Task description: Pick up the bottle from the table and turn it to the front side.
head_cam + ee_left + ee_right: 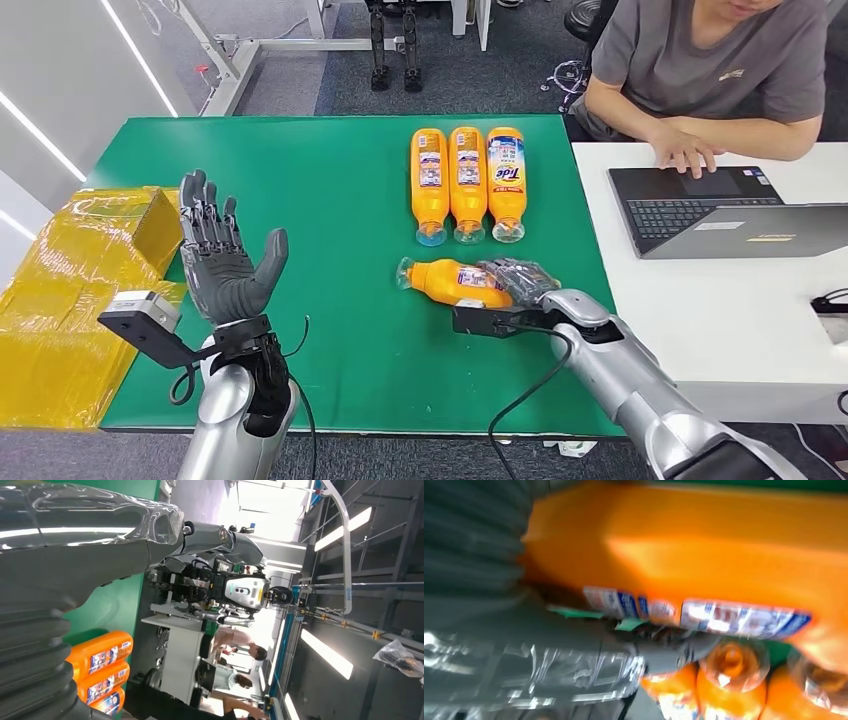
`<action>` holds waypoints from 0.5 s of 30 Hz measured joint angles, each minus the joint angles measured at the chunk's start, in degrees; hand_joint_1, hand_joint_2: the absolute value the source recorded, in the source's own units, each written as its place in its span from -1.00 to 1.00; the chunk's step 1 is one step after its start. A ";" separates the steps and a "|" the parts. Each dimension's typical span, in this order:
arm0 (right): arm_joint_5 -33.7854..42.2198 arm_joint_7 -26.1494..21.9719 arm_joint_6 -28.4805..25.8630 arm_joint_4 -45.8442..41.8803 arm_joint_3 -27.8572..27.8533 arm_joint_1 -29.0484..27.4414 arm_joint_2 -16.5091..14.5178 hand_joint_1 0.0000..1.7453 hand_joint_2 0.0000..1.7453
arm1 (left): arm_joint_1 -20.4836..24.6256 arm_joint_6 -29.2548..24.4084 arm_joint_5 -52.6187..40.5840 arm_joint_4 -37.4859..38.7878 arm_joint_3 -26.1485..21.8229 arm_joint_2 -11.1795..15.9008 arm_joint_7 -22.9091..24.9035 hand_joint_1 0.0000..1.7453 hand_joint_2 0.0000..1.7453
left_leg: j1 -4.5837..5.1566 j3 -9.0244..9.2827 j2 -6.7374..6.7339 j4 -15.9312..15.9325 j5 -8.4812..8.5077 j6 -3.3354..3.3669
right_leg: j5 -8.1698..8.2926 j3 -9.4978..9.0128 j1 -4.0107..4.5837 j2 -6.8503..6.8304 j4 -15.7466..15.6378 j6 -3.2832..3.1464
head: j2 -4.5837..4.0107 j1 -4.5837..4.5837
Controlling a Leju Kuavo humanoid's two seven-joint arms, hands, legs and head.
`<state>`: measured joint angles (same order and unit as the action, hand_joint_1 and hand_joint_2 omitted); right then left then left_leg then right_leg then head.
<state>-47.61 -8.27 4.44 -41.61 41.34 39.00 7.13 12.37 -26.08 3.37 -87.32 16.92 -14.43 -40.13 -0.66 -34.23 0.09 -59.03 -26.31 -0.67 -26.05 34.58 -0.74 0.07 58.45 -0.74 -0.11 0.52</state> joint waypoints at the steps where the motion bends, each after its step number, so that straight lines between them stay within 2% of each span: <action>1: 0.06 -0.14 -0.34 0.41 0.17 0.18 -0.01 1.00 1.00 | 0.02 -0.05 0.00 0.00 0.00 0.00 0.00 -1.00 1.00 | 0.00 0.00 0.00 0.00 0.00 0.00 | 0.00 0.00 0.00 0.00 0.00 0.00 | 0.00 0.00; 11: 1.63 -0.93 -4.55 2.53 0.68 0.91 -0.95 1.00 1.00 | 0.03 -0.63 -0.06 0.00 0.00 0.00 0.00 -1.00 1.00 | 0.00 -0.01 0.00 0.00 0.00 0.00 | 0.01 -0.01 0.00 0.00 0.01 0.01 | 0.00 -0.01; 13: 2.48 -1.40 -8.53 2.59 0.43 0.44 -1.40 1.00 1.00 | -0.11 -0.80 -0.30 -0.01 -0.01 0.00 0.00 -1.00 1.00 | 0.00 -0.02 0.00 0.00 0.00 0.00 | 0.01 0.00 0.00 0.00 0.02 0.01 | 0.00 -0.01; 15: 3.49 -2.35 -15.03 1.96 -0.31 -0.63 -2.12 1.00 1.00 | -0.46 -1.08 -0.64 -0.08 -0.01 0.00 0.00 -1.00 1.00 | 0.00 -0.03 0.00 0.00 0.00 0.00 | 0.00 0.02 0.00 0.01 0.03 0.01 | 0.00 -0.01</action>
<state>-44.12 -10.62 -10.60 -39.65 41.02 38.37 5.01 11.91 -27.15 2.72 -87.40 16.91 -14.43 -40.13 -0.66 -34.25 0.10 -59.03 -26.31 -0.66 -26.05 34.61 -0.74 0.08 58.48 -0.74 -0.11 0.51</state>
